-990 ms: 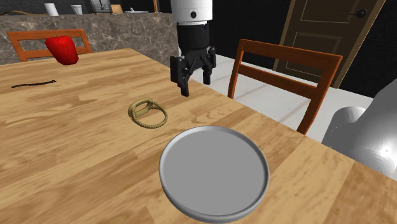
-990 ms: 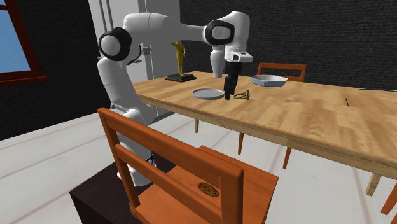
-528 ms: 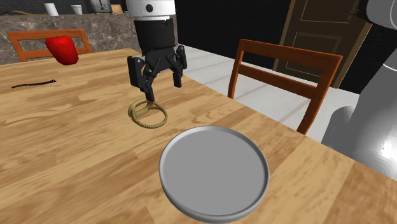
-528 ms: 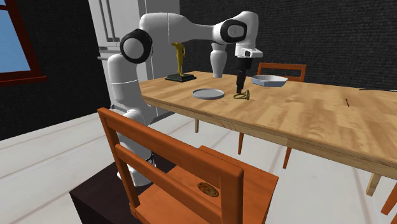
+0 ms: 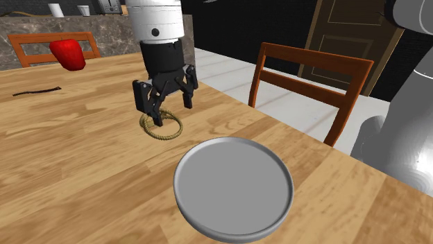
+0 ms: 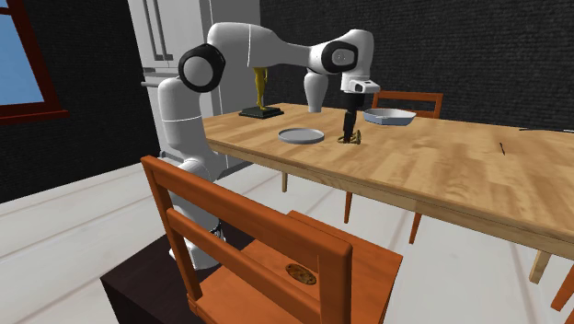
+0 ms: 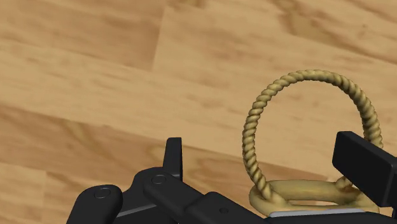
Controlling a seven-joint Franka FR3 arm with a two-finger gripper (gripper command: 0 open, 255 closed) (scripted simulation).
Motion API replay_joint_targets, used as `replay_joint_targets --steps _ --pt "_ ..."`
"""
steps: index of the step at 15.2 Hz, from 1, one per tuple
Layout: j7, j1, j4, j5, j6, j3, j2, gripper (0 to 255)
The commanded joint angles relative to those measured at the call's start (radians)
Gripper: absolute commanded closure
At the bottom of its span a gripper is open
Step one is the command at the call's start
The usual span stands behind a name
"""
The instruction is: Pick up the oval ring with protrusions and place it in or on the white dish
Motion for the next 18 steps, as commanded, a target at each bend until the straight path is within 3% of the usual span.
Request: replay_joint_targets --steps 1,8,9,18 --pt "-0.004 -0.002 -0.026 0.003 0.021 -0.002 -0.007 0" --pt "-0.004 -0.002 -0.026 0.003 0.020 -0.002 -0.007 0" --pt "-0.004 -0.002 -0.026 0.003 0.020 -0.002 -0.007 255" --pt "-0.004 -0.001 -0.026 0.003 0.021 -0.002 -0.007 255"
